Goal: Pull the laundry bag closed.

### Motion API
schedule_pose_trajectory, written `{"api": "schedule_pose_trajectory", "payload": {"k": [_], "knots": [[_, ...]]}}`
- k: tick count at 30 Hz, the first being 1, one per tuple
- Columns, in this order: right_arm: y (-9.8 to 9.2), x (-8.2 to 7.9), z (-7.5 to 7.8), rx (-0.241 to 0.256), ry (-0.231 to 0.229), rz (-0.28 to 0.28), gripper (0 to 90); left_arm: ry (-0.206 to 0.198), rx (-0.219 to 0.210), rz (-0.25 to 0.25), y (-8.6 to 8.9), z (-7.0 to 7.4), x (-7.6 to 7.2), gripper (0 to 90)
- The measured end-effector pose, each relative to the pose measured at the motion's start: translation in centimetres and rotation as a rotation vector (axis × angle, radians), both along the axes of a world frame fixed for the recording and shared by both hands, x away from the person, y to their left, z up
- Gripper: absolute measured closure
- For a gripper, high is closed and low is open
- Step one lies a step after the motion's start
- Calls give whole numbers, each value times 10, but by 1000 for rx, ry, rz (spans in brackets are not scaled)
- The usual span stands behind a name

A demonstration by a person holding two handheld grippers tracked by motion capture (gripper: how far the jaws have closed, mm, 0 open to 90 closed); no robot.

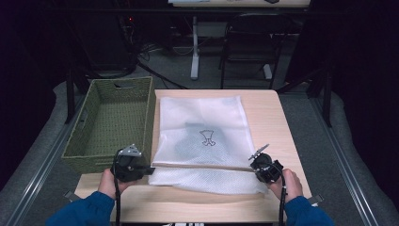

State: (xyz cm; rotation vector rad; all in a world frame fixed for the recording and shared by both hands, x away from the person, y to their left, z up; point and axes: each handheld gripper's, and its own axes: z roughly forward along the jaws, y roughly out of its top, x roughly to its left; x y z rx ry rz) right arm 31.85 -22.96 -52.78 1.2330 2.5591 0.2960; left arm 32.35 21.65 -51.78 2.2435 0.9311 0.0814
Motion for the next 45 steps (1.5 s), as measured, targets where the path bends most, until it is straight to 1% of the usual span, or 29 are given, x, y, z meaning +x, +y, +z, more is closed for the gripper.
{"api": "schedule_pose_trajectory", "payload": {"k": [3,4,6,11,13,14,18,19,20,21,23,24,25,26,29,30,32,33,35,36,37,38,39,40,41,42,43,44,45], "knots": [[0,0,0,1,-1,1,874,1,0,-2,0,0,0,845],[0,0,0,0,1,-6,874,1,0,-2,0,0,0,844],[1,0,-1,-2,2,-3,873,7,11,-5,-1,-2,0,842],[2,0,-2,-3,4,-5,873,4,18,-6,-1,-2,0,844],[2,0,-3,-6,5,-11,874,-1,20,-5,-2,-2,0,844],[2,-1,-4,-17,6,-15,874,-5,22,-8,-3,-1,-1,844],[3,-1,-4,-24,-2,-7,868,-5,27,-8,-4,-2,-1,840],[4,-2,-3,-12,1,-9,866,-4,29,-8,-4,-2,-1,838],[4,-2,-3,-12,1,-9,866,-4,29,-8,-4,-2,-1,834],[5,-2,-3,3,3,-11,862,-5,31,-12,-4,-2,-1,829],[5,-2,-3,3,-1,3,839,-1,30,-15,-5,-2,0,815],[6,-2,-3,14,3,6,821,1,31,-20,-5,-2,0,807],[6,-2,-3,14,3,6,821,-2,34,-25,-5,-2,0,807],[8,-3,-3,34,8,4,789,0,33,-30,-4,-2,0,789],[9,-4,-2,58,15,27,747,2,38,-37,-4,-2,0,758],[10,-4,-1,75,19,28,714,4,40,-38,-4,-2,0,739],[8,-5,1,163,37,44,691,8,45,-43,-4,-2,0,691],[8,-5,3,188,36,41,673,5,45,-42,-4,-1,-1,660],[7,-6,8,185,13,36,621,1,47,-40,-5,1,-3,584],[7,-6,10,197,4,34,593,3,39,-38,-5,2,-5,544],[6,-7,12,197,-10,28,549,3,39,-38,-5,2,-5,511],[6,-7,14,194,-25,20,513,-13,39,-34,-5,5,-7,467],[6,-7,14,194,-25,20,513,-13,39,-34,-5,5,-7,424],[4,-8,17,197,-39,11,483,-19,39,-32,-5,7,-9,424],[3,-8,20,203,-58,6,424,-26,42,-34,-4,9,-10,387],[2,-9,23,206,-64,2,389,-32,34,-27,-4,11,-12,364],[0,-9,26,214,-87,-3,361,-36,34,-30,-4,13,-13,337],[-1,-10,29,226,-98,-7,326,-40,31,-32,-4,14,-15,319],[-4,-12,35,221,-122,-10,271,-50,34,-35,-4,17,-17,282]]}}
